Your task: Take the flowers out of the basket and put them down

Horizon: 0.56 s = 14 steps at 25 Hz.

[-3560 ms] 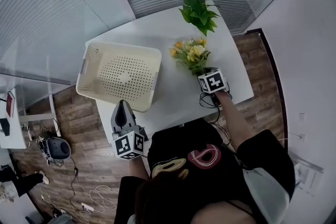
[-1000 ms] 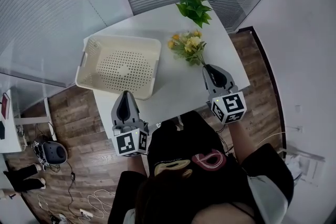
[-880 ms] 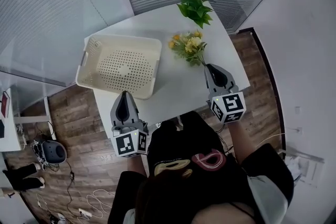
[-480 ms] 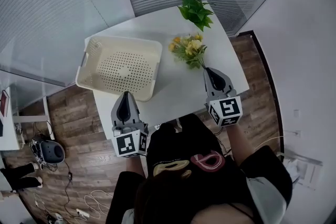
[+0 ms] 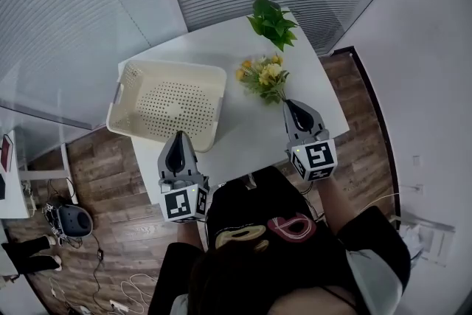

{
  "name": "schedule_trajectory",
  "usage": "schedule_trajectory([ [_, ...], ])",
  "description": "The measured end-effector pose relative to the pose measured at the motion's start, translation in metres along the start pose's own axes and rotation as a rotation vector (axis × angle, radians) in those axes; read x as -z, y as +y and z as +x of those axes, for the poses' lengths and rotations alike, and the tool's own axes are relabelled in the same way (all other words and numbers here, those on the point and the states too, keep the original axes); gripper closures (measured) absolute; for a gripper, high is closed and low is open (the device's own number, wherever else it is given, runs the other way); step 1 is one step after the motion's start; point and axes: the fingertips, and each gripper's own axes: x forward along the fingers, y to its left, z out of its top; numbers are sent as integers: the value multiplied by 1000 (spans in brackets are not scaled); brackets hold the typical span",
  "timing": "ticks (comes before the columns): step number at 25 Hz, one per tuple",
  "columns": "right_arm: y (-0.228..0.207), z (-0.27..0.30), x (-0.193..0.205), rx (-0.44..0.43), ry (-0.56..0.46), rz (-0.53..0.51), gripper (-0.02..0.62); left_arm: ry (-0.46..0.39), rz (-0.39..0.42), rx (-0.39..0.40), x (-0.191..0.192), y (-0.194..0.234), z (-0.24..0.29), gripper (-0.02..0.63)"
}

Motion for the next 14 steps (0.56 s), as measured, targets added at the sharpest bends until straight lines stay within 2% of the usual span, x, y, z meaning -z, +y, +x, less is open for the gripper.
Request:
schedule_trajectory([
  [14, -11, 15, 1, 9, 19, -2, 587, 8, -4, 12, 2, -2, 17, 589],
])
